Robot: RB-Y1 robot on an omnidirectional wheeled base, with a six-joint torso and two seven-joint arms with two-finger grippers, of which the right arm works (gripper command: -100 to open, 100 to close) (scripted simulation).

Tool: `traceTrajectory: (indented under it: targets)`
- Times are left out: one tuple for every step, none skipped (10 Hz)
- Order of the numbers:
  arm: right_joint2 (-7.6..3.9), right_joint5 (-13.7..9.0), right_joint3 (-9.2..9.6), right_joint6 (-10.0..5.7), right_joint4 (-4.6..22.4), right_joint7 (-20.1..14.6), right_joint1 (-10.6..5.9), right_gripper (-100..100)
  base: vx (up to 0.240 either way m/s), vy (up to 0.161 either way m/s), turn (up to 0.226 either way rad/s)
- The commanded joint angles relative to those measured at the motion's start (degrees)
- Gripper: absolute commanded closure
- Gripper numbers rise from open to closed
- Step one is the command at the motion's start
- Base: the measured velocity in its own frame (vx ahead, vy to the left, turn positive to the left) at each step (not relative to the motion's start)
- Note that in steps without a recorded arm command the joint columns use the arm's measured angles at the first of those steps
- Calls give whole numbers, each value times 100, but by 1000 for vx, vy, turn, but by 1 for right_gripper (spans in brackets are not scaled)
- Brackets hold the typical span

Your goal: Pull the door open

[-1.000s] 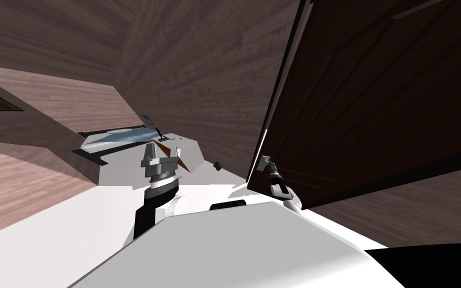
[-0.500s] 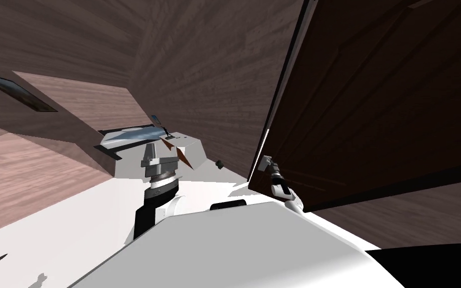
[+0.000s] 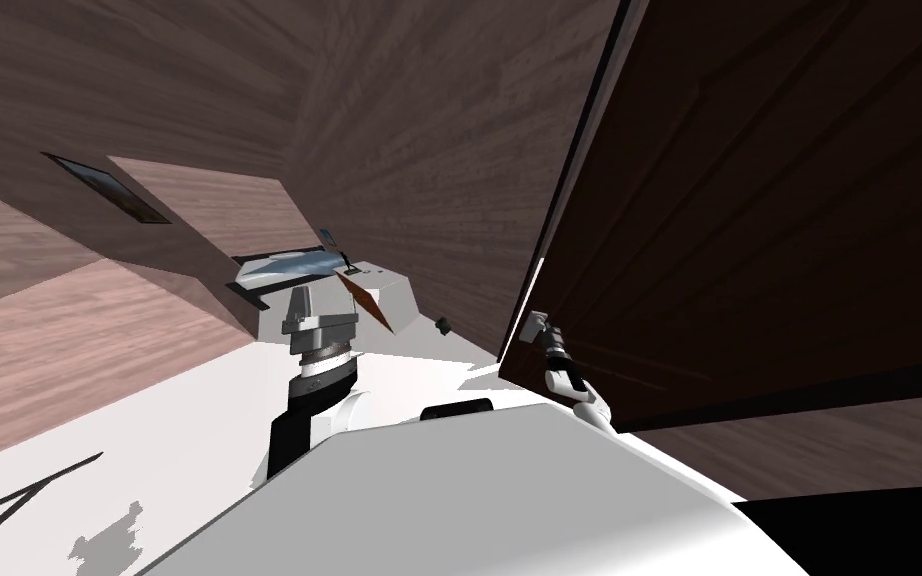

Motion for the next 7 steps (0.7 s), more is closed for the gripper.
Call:
traceTrajectory:
  targets:
    - [-25, -186, 64, -65, -39, -143, -70, 100, -52, -17, 70]
    - [-95, -411, 108, -91, -4, -374, -58, 100, -59, -9, 142]
    - [-95, -486, 108, -91, -4, -383, -58, 100, -51, -2, 72]
    - [-164, -711, 151, -117, 31, -603, -46, 100, -61, 5, 140]
    - [-164, -783, 151, -117, 31, -622, -46, 100, -54, 3, 58]
    - [-232, -1012, 193, -142, 64, -861, -34, 100, -75, 4, 121]
    - [-46, -1112, 164, -17, -3, -922, 52, -100, -78, -29, 31]
